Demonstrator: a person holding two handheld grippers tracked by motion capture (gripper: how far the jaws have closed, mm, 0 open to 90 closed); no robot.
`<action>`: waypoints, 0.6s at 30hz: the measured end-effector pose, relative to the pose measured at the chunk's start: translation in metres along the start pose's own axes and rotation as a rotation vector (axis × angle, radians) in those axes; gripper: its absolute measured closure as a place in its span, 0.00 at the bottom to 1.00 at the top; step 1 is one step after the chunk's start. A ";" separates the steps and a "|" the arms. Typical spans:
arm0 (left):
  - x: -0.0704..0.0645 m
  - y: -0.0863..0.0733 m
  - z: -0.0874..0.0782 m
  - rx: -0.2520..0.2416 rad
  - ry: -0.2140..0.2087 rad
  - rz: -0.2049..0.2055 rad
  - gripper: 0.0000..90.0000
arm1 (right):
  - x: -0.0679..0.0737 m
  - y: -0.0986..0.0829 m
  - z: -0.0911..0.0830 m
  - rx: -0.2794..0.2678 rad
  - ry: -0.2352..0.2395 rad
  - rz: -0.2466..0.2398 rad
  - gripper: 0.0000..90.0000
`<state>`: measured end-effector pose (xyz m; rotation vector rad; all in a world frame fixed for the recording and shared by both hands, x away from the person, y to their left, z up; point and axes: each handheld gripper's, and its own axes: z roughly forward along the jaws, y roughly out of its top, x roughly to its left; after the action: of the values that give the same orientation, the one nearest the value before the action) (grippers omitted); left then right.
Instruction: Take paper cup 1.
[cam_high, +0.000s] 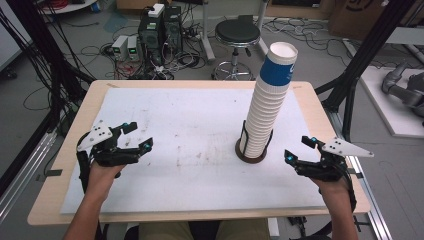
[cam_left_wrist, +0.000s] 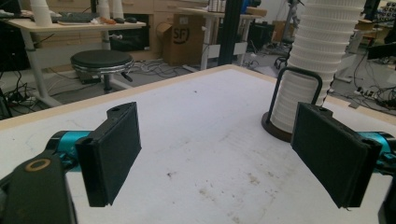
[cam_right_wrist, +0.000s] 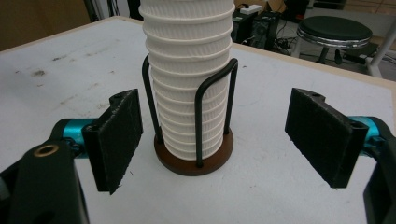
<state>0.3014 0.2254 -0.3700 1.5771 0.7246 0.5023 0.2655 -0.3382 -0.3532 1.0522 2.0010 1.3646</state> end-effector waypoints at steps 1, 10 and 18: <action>-0.001 0.001 0.002 -0.009 -0.008 0.002 0.18 | -0.001 0.001 0.000 -0.003 0.000 -0.002 0.21; -0.006 0.010 0.015 -0.016 -0.044 0.009 0.18 | -0.005 -0.001 -0.003 -0.008 0.001 0.004 0.21; -0.021 0.040 0.042 -0.023 -0.153 0.028 0.18 | -0.006 -0.001 -0.001 -0.002 0.012 0.003 0.21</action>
<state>0.3223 0.1792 -0.3349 1.5870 0.5796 0.4041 0.2682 -0.3437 -0.3537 1.0492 2.0070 1.3775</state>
